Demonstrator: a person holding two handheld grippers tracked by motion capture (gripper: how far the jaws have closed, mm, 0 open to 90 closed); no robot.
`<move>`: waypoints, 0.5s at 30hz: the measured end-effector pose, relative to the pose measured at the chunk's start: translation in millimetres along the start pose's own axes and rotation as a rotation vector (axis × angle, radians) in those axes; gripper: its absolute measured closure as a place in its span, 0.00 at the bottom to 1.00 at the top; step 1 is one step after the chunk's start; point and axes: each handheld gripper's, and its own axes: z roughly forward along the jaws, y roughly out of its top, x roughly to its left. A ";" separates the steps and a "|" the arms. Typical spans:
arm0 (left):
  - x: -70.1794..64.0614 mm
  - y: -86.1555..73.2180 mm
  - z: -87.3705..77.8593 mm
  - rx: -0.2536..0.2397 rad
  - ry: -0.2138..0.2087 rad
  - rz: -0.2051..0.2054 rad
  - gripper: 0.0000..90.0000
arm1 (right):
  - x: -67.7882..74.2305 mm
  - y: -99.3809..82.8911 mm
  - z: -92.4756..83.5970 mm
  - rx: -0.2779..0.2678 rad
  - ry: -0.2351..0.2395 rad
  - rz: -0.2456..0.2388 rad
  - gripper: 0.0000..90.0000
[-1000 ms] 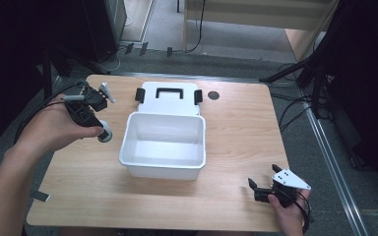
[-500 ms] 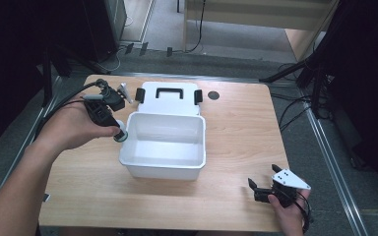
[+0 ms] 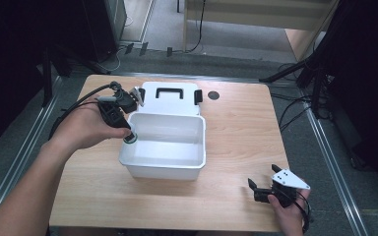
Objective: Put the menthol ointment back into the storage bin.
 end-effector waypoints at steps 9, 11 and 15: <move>-4.8 11.5 17.3 0.023 -0.015 0.023 0.57 | 0.5 0.0 0.3 0.002 0.003 -0.004 0.01; -5.6 13.2 23.0 0.030 -0.017 0.021 0.57 | 0.4 0.0 0.4 0.002 0.004 -0.005 0.01; -6.4 15.1 32.3 0.047 -0.027 0.040 0.57 | 0.4 0.0 0.4 0.002 0.005 -0.006 0.01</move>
